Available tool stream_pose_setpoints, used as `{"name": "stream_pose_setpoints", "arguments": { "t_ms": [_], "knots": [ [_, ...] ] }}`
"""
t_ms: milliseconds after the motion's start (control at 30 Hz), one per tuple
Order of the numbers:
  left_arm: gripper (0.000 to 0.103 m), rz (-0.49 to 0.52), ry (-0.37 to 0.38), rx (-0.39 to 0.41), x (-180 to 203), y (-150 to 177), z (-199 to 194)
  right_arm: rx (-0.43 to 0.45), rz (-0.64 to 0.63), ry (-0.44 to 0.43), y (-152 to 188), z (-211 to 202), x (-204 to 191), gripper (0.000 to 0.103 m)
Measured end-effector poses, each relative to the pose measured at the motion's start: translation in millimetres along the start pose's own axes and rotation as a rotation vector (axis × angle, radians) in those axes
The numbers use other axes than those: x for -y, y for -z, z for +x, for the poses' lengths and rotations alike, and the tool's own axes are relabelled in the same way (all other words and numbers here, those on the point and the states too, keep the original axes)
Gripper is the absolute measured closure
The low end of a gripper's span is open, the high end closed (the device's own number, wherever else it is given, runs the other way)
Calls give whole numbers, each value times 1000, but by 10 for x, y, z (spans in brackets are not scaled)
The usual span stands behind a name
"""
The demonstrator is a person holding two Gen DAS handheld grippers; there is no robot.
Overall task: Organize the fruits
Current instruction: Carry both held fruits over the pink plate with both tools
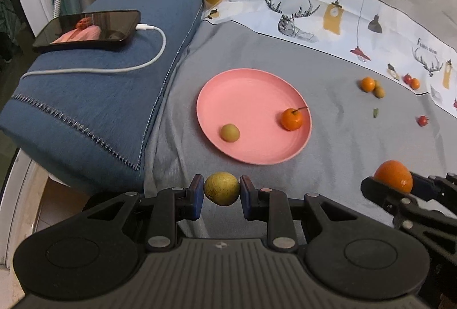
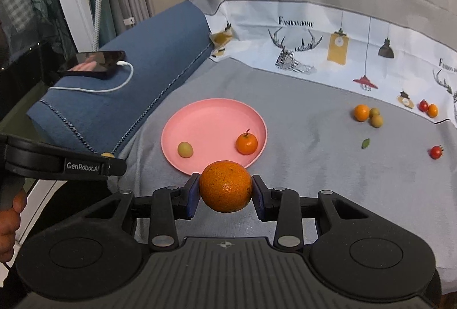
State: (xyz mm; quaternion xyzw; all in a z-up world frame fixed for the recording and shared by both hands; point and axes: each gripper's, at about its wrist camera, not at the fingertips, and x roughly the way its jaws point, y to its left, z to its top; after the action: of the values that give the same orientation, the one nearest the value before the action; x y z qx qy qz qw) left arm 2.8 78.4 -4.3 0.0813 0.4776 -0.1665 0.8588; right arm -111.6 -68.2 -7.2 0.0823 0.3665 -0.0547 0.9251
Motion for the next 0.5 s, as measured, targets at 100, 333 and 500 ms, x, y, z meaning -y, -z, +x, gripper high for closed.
{"name": "stream_pose_setpoints", "arguments": {
  "t_ms": [100,333,500],
  "knots": [
    [73,3,-2,-12,4,-117,147,-21,5,-4,-51,179,8,64],
    [73,5,-6,-45,21,-366,527,-65,20,-12,-154,567,103,64],
    [73,19,-4,-64,60,-529,805,-86,10,-15,-227,854,151,64]
  ]
}}
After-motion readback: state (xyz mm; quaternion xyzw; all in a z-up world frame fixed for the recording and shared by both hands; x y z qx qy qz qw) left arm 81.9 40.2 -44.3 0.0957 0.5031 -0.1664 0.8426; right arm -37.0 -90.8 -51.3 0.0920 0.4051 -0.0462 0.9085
